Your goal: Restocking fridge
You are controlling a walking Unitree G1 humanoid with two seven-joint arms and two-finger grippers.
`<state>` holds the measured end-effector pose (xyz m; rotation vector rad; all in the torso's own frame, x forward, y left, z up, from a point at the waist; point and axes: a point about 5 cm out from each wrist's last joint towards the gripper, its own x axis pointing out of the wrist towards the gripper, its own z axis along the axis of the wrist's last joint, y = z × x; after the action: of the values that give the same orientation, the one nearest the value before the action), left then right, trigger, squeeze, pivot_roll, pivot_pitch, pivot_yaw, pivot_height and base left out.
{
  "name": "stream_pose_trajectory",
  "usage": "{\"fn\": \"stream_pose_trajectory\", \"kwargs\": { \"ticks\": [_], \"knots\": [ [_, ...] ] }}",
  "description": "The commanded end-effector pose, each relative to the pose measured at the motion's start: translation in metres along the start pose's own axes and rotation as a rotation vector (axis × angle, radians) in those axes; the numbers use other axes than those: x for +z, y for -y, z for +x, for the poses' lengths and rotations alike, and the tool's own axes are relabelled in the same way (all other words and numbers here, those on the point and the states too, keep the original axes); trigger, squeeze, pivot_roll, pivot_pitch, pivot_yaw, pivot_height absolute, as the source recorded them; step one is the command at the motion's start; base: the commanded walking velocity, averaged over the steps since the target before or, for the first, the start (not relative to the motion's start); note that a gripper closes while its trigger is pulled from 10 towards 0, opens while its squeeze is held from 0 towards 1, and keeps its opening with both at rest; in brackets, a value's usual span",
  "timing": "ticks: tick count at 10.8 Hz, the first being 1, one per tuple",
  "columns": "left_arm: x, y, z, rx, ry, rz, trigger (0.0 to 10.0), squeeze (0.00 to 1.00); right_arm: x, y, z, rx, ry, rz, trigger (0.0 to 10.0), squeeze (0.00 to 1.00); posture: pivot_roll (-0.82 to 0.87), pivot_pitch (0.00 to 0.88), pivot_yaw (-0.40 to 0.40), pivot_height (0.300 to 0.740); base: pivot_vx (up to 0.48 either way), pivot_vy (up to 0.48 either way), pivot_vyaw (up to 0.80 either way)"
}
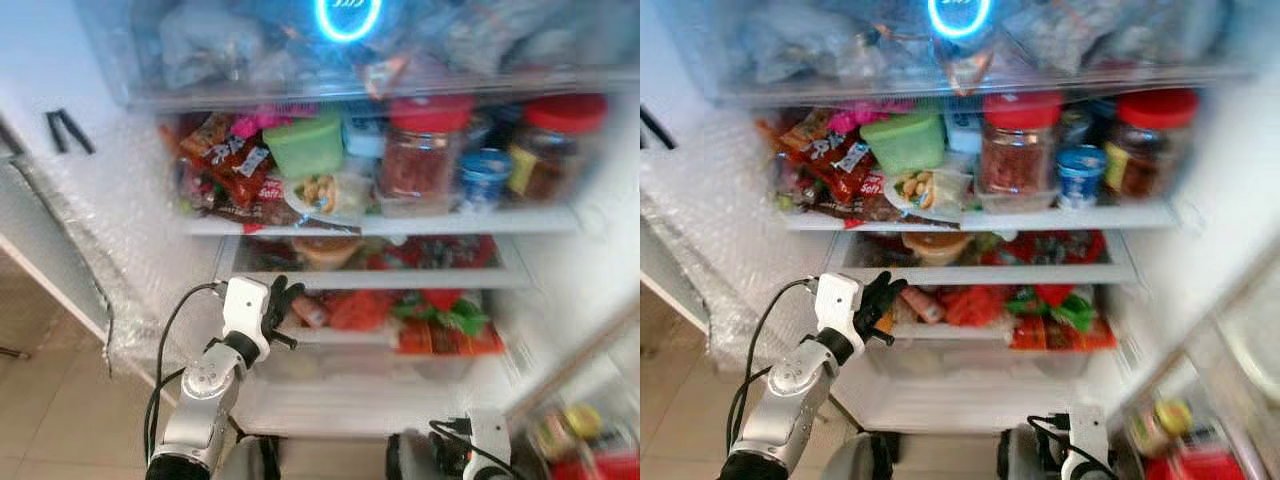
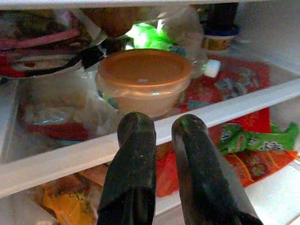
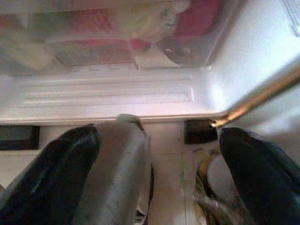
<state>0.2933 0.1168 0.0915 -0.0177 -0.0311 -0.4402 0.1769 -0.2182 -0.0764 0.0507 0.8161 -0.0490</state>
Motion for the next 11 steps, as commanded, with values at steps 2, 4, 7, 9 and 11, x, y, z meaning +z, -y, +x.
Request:
{"fn": "stream_pose_trajectory", "kwargs": {
  "ticks": [2, 4, 7, 9, 11],
  "knots": [
    [-0.003, -0.008, -0.004, 0.045, -0.025, 0.013, 10.0, 0.0, -0.019, -0.002, -0.005, 0.001, -0.072, 0.014, 10.0, 0.0, -0.15, 0.07, 0.084, 0.625, -0.336, 0.0, 0.0],
    [-0.005, -0.009, -0.007, 0.061, -0.034, 0.019, 10.0, 0.0, -0.018, -0.001, -0.005, 0.005, -0.071, 0.009, 10.0, 0.0, -0.15, 0.079, 0.079, 0.625, -0.347, 0.0, 0.0],
    [-0.031, -0.033, -0.021, 0.284, -0.143, -0.006, 10.0, 0.0, -0.016, 0.0, -0.004, 0.011, -0.071, 0.0, 10.0, 0.0, -0.15, 0.088, 0.069, 0.625, -0.12, 0.0, 0.0],
    [-0.06, -0.045, -0.042, 0.387, -0.25, -0.075, 10.0, 0.0, -0.016, 0.0, -0.004, 0.013, -0.07, 0.003, 10.0, 0.0, -0.15, 0.092, 0.069, 0.625, 0.0, 0.0, 0.0],
    [-0.082, -0.052, -0.058, 0.471, -0.331, -0.101, 10.0, 0.0, -0.016, 0.0, -0.004, 0.014, -0.069, 0.004, 10.0, 0.0, -0.15, 0.094, 0.067, 0.625, 0.0, 0.18, 0.0]
  ]
}}
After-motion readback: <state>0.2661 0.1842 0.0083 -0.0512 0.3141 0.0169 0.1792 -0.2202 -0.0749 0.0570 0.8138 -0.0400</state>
